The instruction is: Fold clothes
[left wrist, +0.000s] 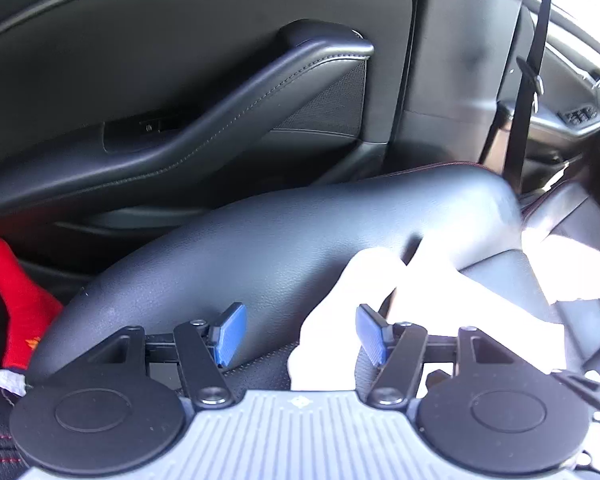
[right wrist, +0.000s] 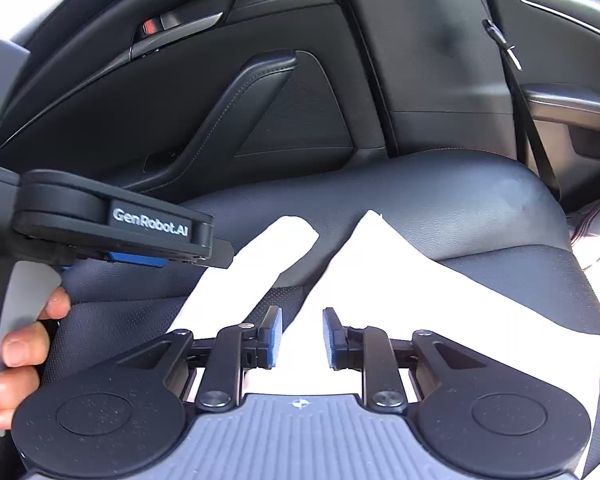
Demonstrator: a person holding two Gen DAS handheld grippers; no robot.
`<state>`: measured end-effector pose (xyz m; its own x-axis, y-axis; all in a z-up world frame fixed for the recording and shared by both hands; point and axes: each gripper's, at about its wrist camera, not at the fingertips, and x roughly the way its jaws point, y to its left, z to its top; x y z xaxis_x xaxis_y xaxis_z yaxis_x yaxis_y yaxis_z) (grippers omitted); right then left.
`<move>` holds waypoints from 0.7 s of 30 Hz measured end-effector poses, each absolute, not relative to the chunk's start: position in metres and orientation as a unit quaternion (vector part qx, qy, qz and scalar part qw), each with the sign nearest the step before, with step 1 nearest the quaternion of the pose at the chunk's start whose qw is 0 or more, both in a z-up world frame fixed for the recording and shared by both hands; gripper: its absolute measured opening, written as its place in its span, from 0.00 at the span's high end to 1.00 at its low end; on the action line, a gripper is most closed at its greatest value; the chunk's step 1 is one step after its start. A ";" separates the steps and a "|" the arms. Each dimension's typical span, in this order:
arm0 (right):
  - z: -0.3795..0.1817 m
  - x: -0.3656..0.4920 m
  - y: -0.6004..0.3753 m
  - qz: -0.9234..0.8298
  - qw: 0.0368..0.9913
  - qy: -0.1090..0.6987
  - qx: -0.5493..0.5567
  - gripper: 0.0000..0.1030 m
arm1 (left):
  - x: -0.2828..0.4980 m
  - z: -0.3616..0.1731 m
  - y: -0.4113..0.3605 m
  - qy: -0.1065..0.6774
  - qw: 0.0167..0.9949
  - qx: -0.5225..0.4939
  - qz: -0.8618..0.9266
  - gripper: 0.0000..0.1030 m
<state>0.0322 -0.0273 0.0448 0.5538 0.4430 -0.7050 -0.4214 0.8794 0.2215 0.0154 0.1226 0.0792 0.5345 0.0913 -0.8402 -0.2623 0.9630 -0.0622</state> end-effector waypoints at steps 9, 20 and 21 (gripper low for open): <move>0.051 0.037 -0.044 0.246 0.884 0.398 0.023 0.75 | 0.014 0.070 0.117 0.479 0.870 -0.077 0.090 0.96; 0.051 0.026 -0.061 0.233 0.886 0.401 0.022 0.75 | -0.029 0.116 0.132 0.395 0.901 -0.067 0.169 0.97; 0.051 0.024 -0.060 0.236 0.885 0.401 0.020 0.75 | -0.034 0.120 0.135 0.388 0.902 -0.068 0.180 0.97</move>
